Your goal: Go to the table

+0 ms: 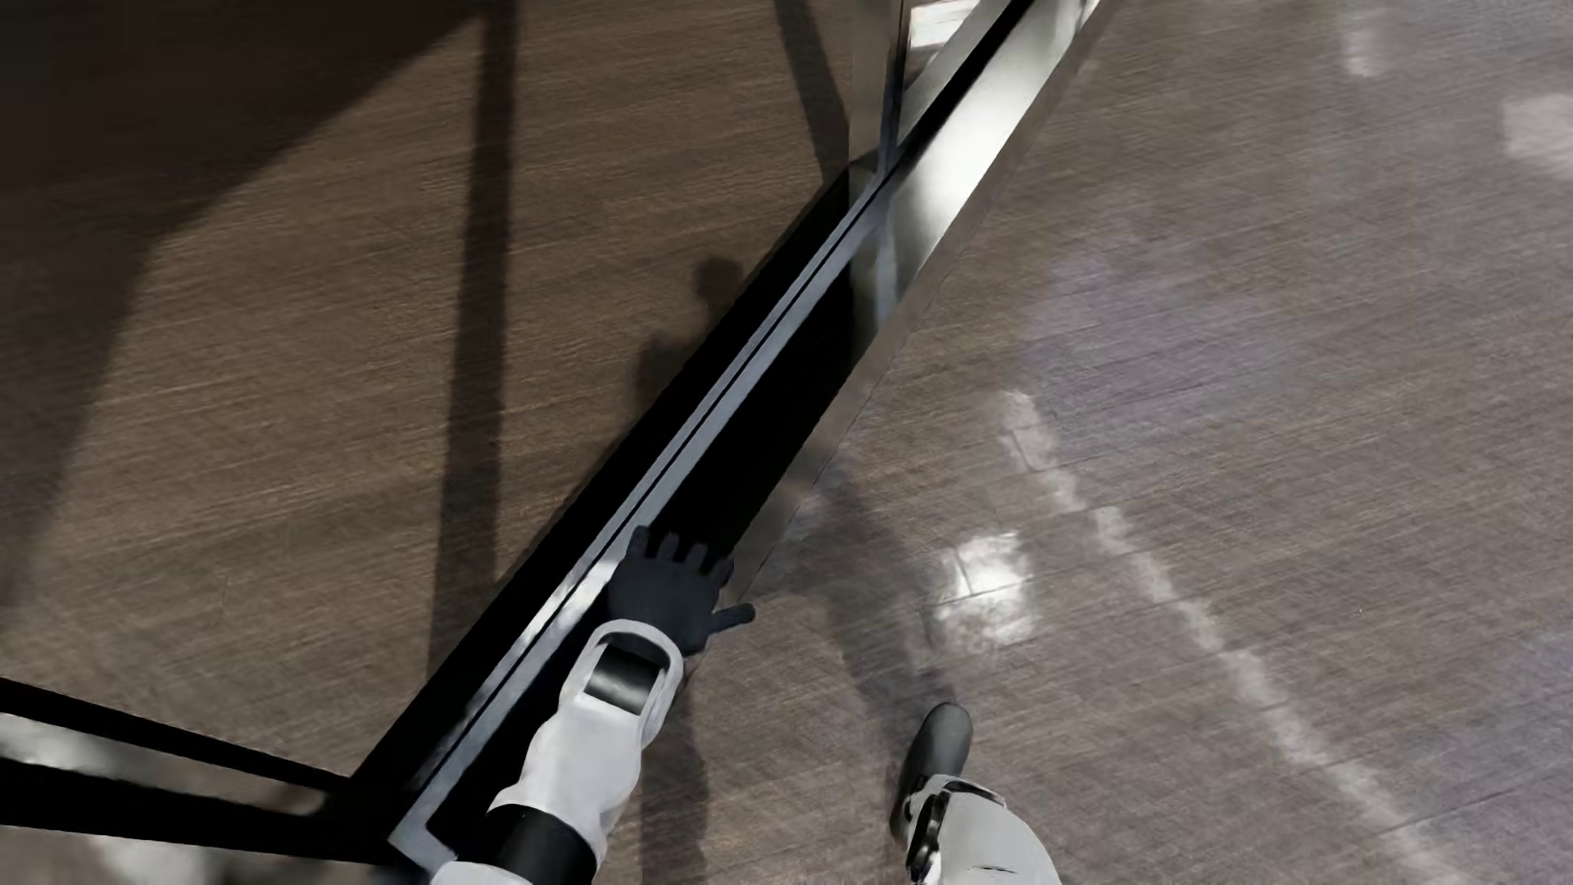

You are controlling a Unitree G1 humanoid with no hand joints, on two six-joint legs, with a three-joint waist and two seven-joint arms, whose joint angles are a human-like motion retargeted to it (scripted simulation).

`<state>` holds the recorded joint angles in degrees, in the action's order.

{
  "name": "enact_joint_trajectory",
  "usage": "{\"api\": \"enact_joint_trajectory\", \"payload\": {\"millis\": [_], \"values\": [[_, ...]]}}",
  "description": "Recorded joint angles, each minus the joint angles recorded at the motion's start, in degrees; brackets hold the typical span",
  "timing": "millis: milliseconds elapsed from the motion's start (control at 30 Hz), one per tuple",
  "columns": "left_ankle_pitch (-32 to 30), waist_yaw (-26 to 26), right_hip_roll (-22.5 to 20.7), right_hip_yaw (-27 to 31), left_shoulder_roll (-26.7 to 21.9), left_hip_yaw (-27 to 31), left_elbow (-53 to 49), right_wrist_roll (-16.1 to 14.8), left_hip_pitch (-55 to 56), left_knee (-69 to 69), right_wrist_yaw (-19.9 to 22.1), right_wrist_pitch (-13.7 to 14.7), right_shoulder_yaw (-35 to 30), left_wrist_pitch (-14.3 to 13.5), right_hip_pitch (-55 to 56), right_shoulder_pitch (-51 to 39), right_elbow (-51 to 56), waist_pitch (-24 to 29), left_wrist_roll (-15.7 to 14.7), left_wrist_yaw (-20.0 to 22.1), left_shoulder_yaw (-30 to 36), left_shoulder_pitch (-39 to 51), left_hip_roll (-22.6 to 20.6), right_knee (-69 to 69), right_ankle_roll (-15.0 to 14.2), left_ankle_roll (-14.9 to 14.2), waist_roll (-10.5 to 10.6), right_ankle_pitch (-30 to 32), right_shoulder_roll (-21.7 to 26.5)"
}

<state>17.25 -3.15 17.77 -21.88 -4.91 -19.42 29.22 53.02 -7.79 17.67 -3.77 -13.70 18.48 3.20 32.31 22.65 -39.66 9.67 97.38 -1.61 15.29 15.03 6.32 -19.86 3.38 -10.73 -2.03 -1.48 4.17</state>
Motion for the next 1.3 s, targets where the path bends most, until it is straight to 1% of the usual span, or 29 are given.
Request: {"api": "enact_joint_trajectory", "payload": {"millis": [100,167,200,233,267,300,367,433,467,533,567,600,667,700,733,767,800,833,867,900,933,967,1000,1067,1100,1133,1167,1200,1300], "values": [[-1.12,-1.31,-1.55,-9.38,0.4,-5.84,-5.29,-0.41,-2.43,5.63,1.05,6.09,-6.42,-0.6,-1.72,-0.65,7.26,0.51,-11.63,0.64,1.85,-0.06,4.63,-7.37,2.17,-3.4,0.46,-2.11,-5.36],[-8.96,-1.83,-7.26,-9.79,-2.35,-5.76,-5.69,-2.03,-0.89,17.72,-0.77,8.44,-11.07,1.64,-2.23,0.05,8.97,0.84,-14.03,-0.33,1.94,-2.06,10.45,-10.66,7.6,-3.45,1.49,-2.06,-9.46],[-14.29,-1.57,-10.64,-8.4,-3.3,-3.57,-4.59,-4.03,1.21,26.98,-1.33,7.73,-11.92,3.62,-2.45,0.4,8.29,1.04,-14.17,-0.47,0.99,-4.18,14.24,-13.65,8.22,-3.22,2.36,-5.06,-11.02],[-19.37,-0.9,-14.03,-6.84,-3.31,0.72,-2.26,-5.74,4.5,36.73,-1.57,5.95,-12.02,5.9,-3.75,0.62,7.18,1.24,-14.54,-0.58,-0.68,-6.47,17.01,-15.54,8.35,-0.66,3.37,-7.97,-11.5],[-22.12,-0.05,-17.25,-5.14,-2.52,6.23,1.2,-5.47,8.95,45.57,-2.17,4.75,-12.87,8.48,-6.14,0.59,5.98,1.44,-15.36,-0.59,-3.06,-8.58,17.37,-15.98,8.34,3.53,4.34,-10.28,-10.47],[-20.43,0.74,-20.24,-3.06,-1.19,11.53,5.18,-3.08,13.86,52.67,-2.81,4.07,-14.4,11.42,-9.13,0.12,4.68,1.56,-16.99,-0.58,-6.34,-10.89,15.65,-15.21,8.17,5.31,5.13,-11.83,-8.3],[-17.82,2.1,-25.02,2.81,1.85,17.3,12.23,2.53,22.92,60.07,-2.7,2.38,-15.39,17.13,-15.83,-2.24,1.92,1.36,-22.49,-1.9,-14.0,-16.87,11.69,-11.45,7.55,6.65,5.9,-13.5,-3.74],[-18.06,3.59,-27.95,9.82,2.74,18.62,15.48,2.74,30.96,58.44,-0.83,0.21,-12.28,18.38,-22.23,-5.83,0.04,0.87,-26.22,-5.17,-17.21,-24.77,10.14,-8.0,6.99,8.08,6.04,-15.09,-1.41],[-17.4,4.33,-28.78,13.38,2.6,17.24,15.59,1.45,34.38,54.39,0.28,0.18,-10.64,17.19,-25.06,-8.01,-0.78,0.68,-26.54,-6.35,-16.7,-29.29,10.7,-6.82,6.83,10.08,6.05,-16.11,-0.49],[-17.45,5.67,-29.62,19.53,1.96,11.17,16.55,-1.12,38.85,39.15,1.44,1.26,-8.9,13.07,-30.52,-12.31,-1.44,0.53,-24.04,-7.21,-13.57,-36.58,11.3,-4.3,6.59,13.15,6.21,-18.04,1.75],[-18.98,6.19,-29.6,21.62,1.69,8.81,17.49,-1.78,39.88,27.81,2.52,1.66,-8.77,11.22,-33.46,-13.97,-1.44,0.55,-21.92,-8.18,-12.03,-39.03,9.11,-2.34,6.48,11.94,6.36,-18.7,2.64],[-20.78,6.57,-29.29,22.98,1.53,9.42,18.6,-2.17,40.26,14.63,3.89,1.83,-8.84,9.84,-36.51,-15.15,-1.32,0.62,-19.76,-10.32,-11.0,-40.53,4.53,0.03,6.39,9.09,6.51,-18.99,3.13],[-20.42,6.99,-28.39,24.0,1.14,18.32,19.8,-2.79,39.47,-8.06,5.66,1.67,-9.27,8.22,-42.29,-16.58,-1.62,0.77,-15.82,-16.43,-10.85,-41.56,-6.0,3.56,6.42,2.12,6.62,-19.33,2.89],[-19.03,6.99,-28.06,23.57,0.92,19.81,19.45,-3.3,39.36,-10.67,5.57,1.36,-9.52,7.82,-44.84,-17.01,-2.38,0.9,-14.21,-18.5,-11.77,-41.52,-9.06,3.71,6.73,0.53,6.64,-19.51,2.29],[-20.41,7.02,-27.85,22.66,0.9,19.11,18.43,-3.34,39.37,-7.87,4.95,1.05,-10.23,7.89,-47.14,-17.22,-3.42,1.02,-13.13,-18.83,-13.44,-41.26,-11.11,2.65,7.06,1.53,6.54,-19.1,1.62],[-23.82,7.36,-27.54,21.84,1.28,19.48,16.82,-2.43,39.23,-3.33,3.76,0.84,-11.79,8.41,-49.1,-17.17,-4.45,1.12,-12.86,-17.38,-15.87,-40.96,-12.79,0.62,7.11,5.5,6.17,-17.28,1.03],[-27.45,7.89,-27.13,21.41,2.26,19.47,14.73,-0.56,38.6,0.53,2.27,0.92,-14.1,9.62,-50.01,-17.17,-5.25,1.22,-13.74,-14.34,-19.15,-40.67,-13.3,-2.68,6.74,8.78,5.53,-13.62,0.38],[-28.2,8.39,-26.58,21.19,3.81,18.22,12.64,1.6,38.19,5.01,1.47,1.15,-16.28,11.36,-49.11,-17.39,-5.52,1.37,-16.07,-10.42,-23.09,-40.2,-12.47,-8.7,4.79,11.86,4.64,-8.55,-0.54],[-25.11,8.68,-25.63,20.87,5.57,16.61,11.29,3.52,37.94,9.35,1.61,1.04,-17.75,13.15,-46.02,-17.65,-5.2,1.55,-19.52,-6.4,-26.94,-39.15,-11.24,-17.9,-0.5,14.64,3.56,-3.03,-1.73],[-21.76,8.72,-23.69,19.69,6.92,15.0,11.25,4.66,36.49,11.62,2.2,1.08,-18.44,14.89,-41.4,-17.77,-4.14,1.67,-22.94,-3.52,-29.77,-37.2,-9.99,-28.69,-6.13,15.59,2.44,2.55,-2.99],[-19.15,8.46,-20.24,17.45,7.25,13.44,12.59,4.5,33.94,11.74,2.97,1.93,-18.57,16.67,-35.98,-17.58,-2.14,1.68,-25.16,-2.75,-30.92,-34.26,-8.92,-38.6,-7.24,15.72,1.32,6.41,-4.07],[-17.19,7.82,-15.92,15.0,6.21,12.02,15.12,3.47,30.85,10.77,3.38,3.63,-18.82,17.89,-30.46,-17.05,0.51,1.6,-24.92,-4.27,-29.66,-30.56,-8.23,-46.34,-5.6,15.57,0.22,5.37,-4.55],[-15.61,6.85,-11.98,13.06,3.89,10.85,18.07,1.89,27.55,9.31,3.26,5.94,-19.32,17.48,-25.11,-16.27,3.44,1.45,-21.69,-7.62,-25.74,-26.42,-7.91,-51.61,-3.4,15.25,-0.79,2.32,-4.34],[-13.02,4.4,-6.73,10.35,-2.1,9.32,21.16,-2.62,20.63,5.66,2.07,10.05,-20.0,11.47,-15.88,-14.41,8.88,0.9,-10.82,-12.44,-14.93,-18.05,-8.1,-54.2,-0.15,14.78,-2.24,0.85,-2.54],[-11.72,3.18,-5.77,9.45,-4.65,8.74,20.97,-4.35,17.27,3.87,1.59,10.93,-20.33,8.09,-12.04,-13.59,11.34,0.55,-6.31,-12.21,-10.84,-13.9,-8.47,-51.65,0.36,14.52,-2.67,0.45,-1.28],[-10.35,2.11,-5.74,8.72,-6.5,8.18,20.19,-5.56,14.11,2.18,1.51,11.01,-20.51,6.36,-8.81,-12.93,13.64,0.18,-3.72,-10.81,-8.64,-9.8,-8.93,-46.63,0.4,14.23,-2.97,-0.18,-0.05],[-8.92,1.26,-6.44,8.18,-7.51,7.58,19.21,-6.25,11.1,0.63,1.84,10.46,-20.43,6.19,-6.44,-12.6,15.27,-0.23,-3.37,-9.02,-8.14,-5.86,-9.46,-39.09,0.28,13.93,-3.19,-0.36,0.99],[-7.39,0.64,-7.86,8.0,-7.93,6.99,18.16,-6.75,8.32,-0.63,2.4,9.38,-19.88,6.81,-5.14,-12.46,16.08,-0.62,-5.18,-7.16,-9.03,-2.22,-10.05,-28.93,-0.19,13.65,-3.4,0.29,1.54],[-2.75,0.14,-13.91,9.47,-6.17,5.72,13.68,-9.32,0.51,-3.35,6.13,3.36,-15.51,10.35,-6.54,-12.14,13.18,-1.56,-16.75,-2.08,-15.42,5.38,-12.22,8.45,-4.4,12.54,-3.89,2.15,-0.34]]}}
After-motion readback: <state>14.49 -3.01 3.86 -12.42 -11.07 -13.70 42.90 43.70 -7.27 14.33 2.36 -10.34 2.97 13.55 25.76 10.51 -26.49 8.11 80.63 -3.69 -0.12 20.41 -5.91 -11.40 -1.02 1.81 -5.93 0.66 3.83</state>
